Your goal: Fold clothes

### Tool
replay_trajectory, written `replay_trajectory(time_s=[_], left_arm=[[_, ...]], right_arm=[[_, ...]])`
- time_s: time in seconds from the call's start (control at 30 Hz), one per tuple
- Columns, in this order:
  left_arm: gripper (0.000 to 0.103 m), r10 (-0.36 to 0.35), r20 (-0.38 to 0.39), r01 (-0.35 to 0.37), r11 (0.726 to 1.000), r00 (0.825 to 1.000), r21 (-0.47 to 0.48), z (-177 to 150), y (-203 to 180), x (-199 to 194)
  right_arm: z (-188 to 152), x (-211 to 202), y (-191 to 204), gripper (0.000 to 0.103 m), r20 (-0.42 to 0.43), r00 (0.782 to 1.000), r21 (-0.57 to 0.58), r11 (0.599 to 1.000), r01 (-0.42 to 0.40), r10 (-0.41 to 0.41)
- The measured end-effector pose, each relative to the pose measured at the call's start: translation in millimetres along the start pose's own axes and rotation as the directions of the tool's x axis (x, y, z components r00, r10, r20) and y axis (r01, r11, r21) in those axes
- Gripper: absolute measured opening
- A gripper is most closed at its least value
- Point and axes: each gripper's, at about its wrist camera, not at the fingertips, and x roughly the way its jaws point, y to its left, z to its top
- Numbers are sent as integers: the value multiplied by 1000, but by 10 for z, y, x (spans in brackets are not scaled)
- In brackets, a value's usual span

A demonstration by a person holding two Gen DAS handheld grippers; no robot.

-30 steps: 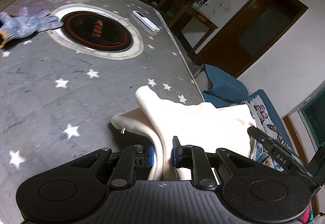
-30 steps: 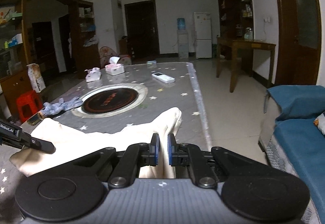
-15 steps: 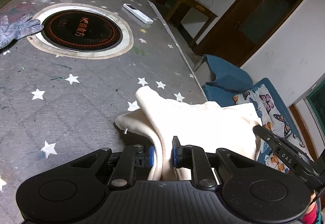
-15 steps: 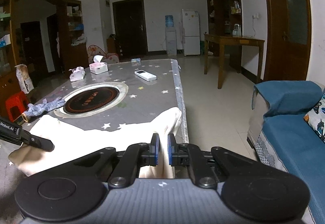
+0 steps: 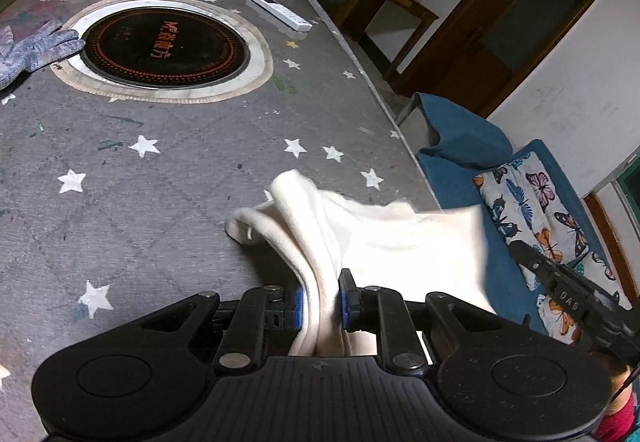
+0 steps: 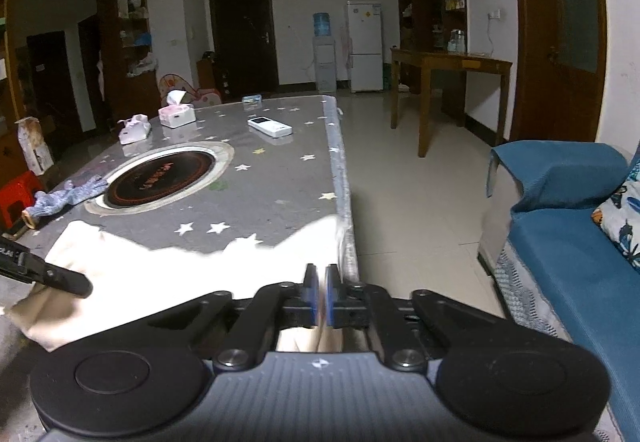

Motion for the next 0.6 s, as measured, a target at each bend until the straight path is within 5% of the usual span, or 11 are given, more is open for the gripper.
replay_trajectory(time_s=[0.6], left_arm=[[30, 65, -7, -65, 998, 998, -4, -21, 83, 41]], right_arm=[[-104, 70, 46, 4, -30, 999, -6, 1000, -15, 15]])
